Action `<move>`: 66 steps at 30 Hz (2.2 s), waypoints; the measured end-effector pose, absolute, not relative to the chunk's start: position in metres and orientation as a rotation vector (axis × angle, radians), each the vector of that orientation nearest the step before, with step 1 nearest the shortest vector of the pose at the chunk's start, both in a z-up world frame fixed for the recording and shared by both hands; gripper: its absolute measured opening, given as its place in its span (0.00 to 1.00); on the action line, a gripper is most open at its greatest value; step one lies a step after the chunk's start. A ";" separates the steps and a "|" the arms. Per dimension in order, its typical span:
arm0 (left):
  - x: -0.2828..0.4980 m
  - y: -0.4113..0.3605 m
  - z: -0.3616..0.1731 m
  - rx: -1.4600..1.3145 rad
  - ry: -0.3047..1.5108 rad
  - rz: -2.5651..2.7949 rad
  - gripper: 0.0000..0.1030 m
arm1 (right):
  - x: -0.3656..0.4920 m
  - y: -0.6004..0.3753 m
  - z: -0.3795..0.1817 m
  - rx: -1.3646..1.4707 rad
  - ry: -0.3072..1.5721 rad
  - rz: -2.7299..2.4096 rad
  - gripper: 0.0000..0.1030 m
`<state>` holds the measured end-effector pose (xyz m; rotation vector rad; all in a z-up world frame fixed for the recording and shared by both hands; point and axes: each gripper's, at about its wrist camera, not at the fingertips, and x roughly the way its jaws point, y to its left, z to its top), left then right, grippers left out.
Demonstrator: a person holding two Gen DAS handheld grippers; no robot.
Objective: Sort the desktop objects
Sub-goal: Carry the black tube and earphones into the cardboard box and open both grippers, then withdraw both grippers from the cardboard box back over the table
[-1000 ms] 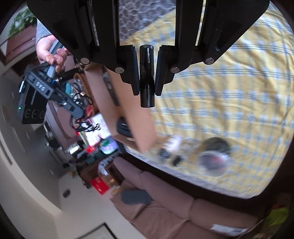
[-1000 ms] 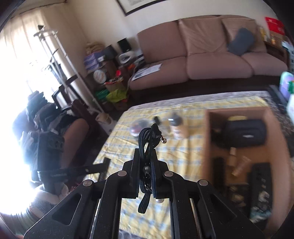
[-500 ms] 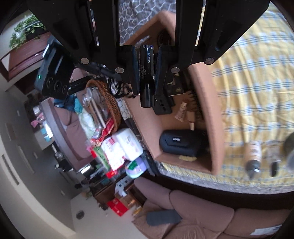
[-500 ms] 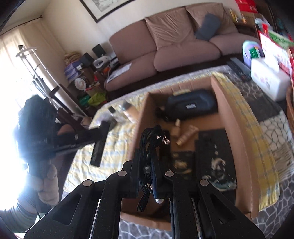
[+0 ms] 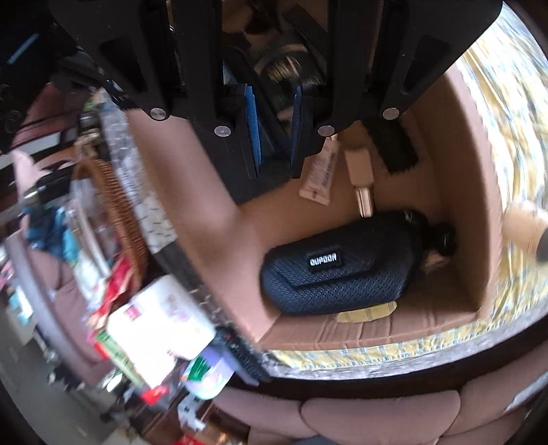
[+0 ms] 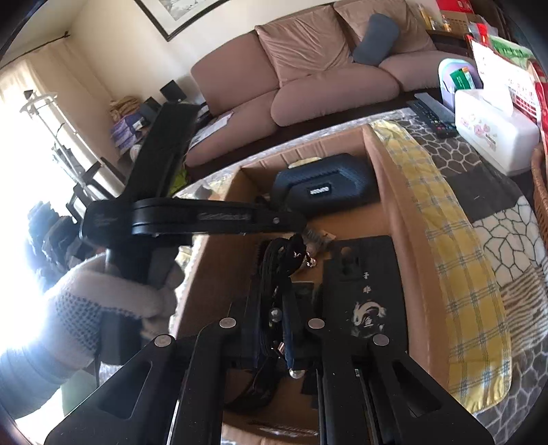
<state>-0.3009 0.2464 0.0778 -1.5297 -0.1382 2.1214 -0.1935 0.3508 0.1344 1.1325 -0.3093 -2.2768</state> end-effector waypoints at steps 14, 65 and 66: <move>-0.301 0.243 0.064 -1.585 -0.060 2.120 0.15 | -0.307 0.320 0.113 1.398 -0.121 -2.360 0.12; -0.133 -0.035 0.186 -1.363 -0.236 2.424 1.00 | -0.129 0.236 0.215 1.176 -0.151 -2.390 1.00; -0.128 -0.052 0.183 -1.374 -0.221 2.455 1.00 | -0.126 0.230 0.214 1.174 -0.144 -2.383 1.00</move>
